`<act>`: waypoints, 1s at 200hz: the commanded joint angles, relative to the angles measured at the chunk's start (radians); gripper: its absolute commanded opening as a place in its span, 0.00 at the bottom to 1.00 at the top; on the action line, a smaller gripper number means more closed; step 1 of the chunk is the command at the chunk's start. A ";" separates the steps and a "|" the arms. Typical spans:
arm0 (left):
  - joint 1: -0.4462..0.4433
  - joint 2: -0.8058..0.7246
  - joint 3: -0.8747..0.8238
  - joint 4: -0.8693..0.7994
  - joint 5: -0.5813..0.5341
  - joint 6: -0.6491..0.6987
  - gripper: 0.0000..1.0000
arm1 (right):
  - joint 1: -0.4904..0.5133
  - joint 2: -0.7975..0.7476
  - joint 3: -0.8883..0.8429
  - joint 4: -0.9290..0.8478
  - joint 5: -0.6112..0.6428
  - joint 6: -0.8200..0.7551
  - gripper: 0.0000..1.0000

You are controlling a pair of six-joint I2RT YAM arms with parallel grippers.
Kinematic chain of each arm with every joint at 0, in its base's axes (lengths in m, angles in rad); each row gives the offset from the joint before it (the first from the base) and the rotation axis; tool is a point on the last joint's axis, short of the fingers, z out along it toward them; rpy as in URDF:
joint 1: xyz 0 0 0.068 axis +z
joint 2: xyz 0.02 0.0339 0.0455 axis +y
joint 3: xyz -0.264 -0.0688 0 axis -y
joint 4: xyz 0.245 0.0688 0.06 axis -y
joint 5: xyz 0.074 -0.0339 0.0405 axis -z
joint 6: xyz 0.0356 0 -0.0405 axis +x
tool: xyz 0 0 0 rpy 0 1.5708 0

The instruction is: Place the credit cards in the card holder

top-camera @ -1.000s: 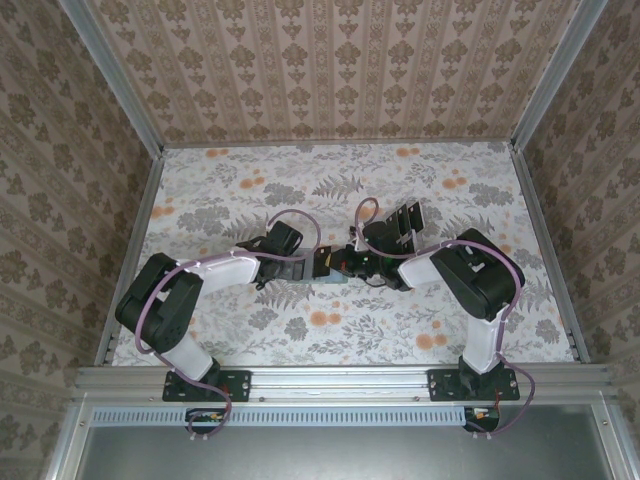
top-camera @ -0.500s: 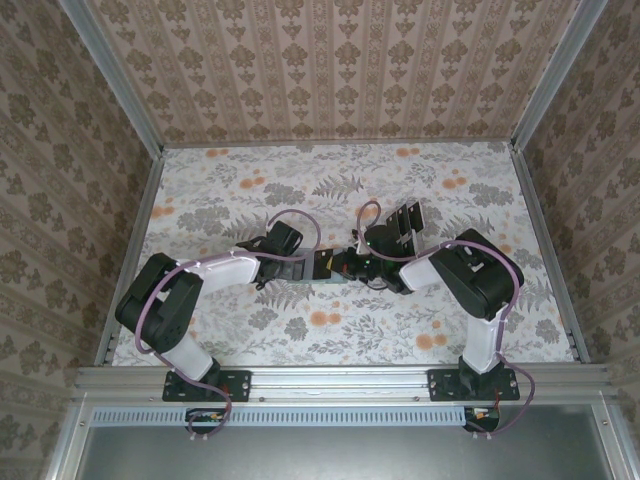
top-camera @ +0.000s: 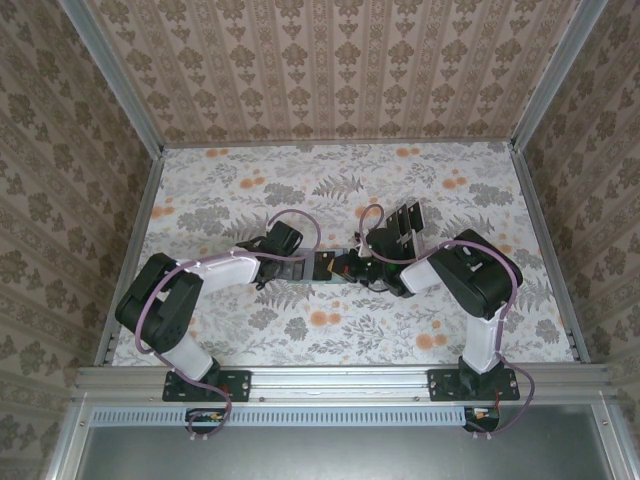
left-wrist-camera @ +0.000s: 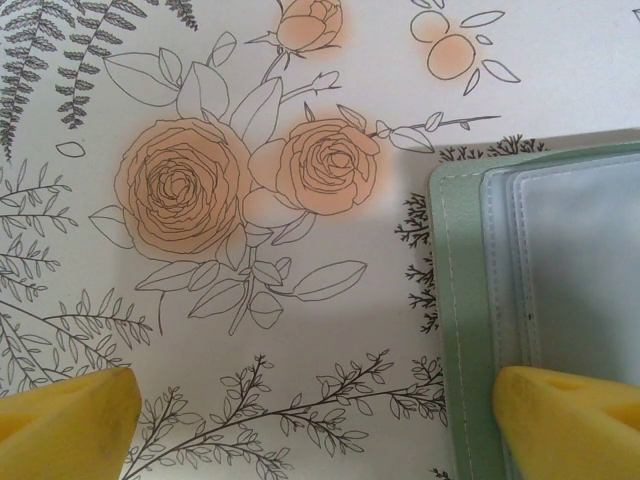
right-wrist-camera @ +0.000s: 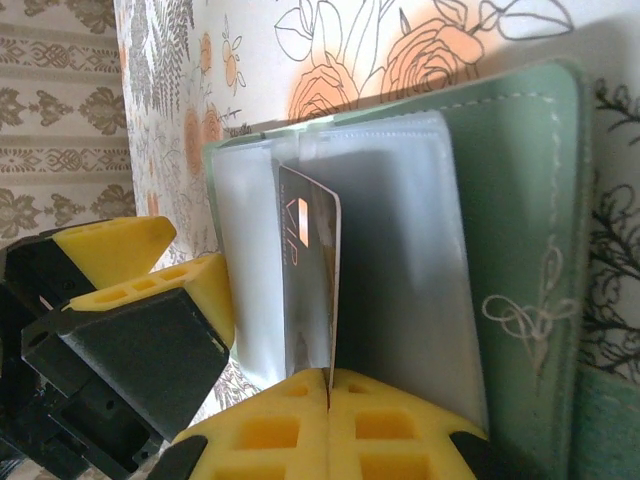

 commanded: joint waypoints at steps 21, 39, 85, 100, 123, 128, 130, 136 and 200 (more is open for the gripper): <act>-0.004 0.019 -0.022 -0.017 0.002 -0.006 1.00 | 0.008 0.014 -0.017 -0.059 0.011 0.011 0.00; -0.004 0.019 -0.022 -0.016 0.002 -0.006 1.00 | 0.008 0.025 -0.007 -0.059 0.001 0.013 0.00; -0.004 0.020 -0.024 -0.014 0.002 -0.007 1.00 | 0.008 0.052 0.024 -0.076 -0.018 -0.007 0.00; -0.004 0.020 -0.024 -0.014 0.002 -0.006 1.00 | 0.008 0.060 0.034 -0.083 -0.023 -0.014 0.00; -0.004 0.020 -0.025 -0.014 0.002 -0.006 1.00 | 0.007 0.073 0.047 -0.086 -0.033 -0.017 0.00; -0.004 0.020 -0.024 -0.014 0.001 -0.006 1.00 | 0.008 0.075 0.049 -0.086 -0.035 -0.016 0.00; -0.003 0.020 -0.024 -0.014 0.002 -0.007 1.00 | 0.008 0.076 0.049 -0.086 -0.034 -0.016 0.00; -0.004 0.020 -0.025 -0.013 0.002 -0.006 1.00 | 0.008 0.077 0.051 -0.085 -0.036 -0.016 0.00; -0.004 0.022 -0.026 -0.007 0.010 -0.011 1.00 | 0.010 0.100 0.097 -0.131 -0.070 -0.031 0.00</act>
